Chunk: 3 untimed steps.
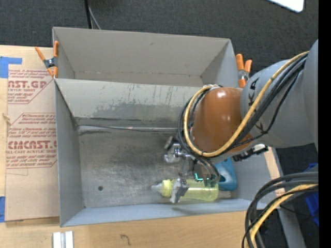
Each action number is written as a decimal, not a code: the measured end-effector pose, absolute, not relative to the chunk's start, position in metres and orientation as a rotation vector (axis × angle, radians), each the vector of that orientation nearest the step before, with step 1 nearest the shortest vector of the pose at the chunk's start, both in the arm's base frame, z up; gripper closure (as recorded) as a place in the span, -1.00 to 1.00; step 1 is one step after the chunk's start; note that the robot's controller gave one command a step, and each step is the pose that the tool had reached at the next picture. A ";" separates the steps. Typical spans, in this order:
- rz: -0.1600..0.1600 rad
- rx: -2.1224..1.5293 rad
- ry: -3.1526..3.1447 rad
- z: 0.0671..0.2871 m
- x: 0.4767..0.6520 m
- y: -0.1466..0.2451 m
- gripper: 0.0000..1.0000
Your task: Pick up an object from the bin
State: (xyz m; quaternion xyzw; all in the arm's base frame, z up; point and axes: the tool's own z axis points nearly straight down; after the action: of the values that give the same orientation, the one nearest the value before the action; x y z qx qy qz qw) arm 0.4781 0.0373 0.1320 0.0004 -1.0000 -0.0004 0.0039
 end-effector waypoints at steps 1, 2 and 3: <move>-0.002 0.001 -3.137 0.134 0.479 0.037 -1.00; -0.004 0.008 -3.142 0.074 0.505 0.072 1.00; -0.005 0.008 -3.142 0.074 0.505 0.072 1.00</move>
Offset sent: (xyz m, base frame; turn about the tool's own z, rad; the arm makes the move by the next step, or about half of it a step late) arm 0.0257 0.0324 -0.0620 -0.0025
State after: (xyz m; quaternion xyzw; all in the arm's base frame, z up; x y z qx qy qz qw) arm 0.5050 0.0718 0.0736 0.0025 -1.0000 -0.0015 0.0000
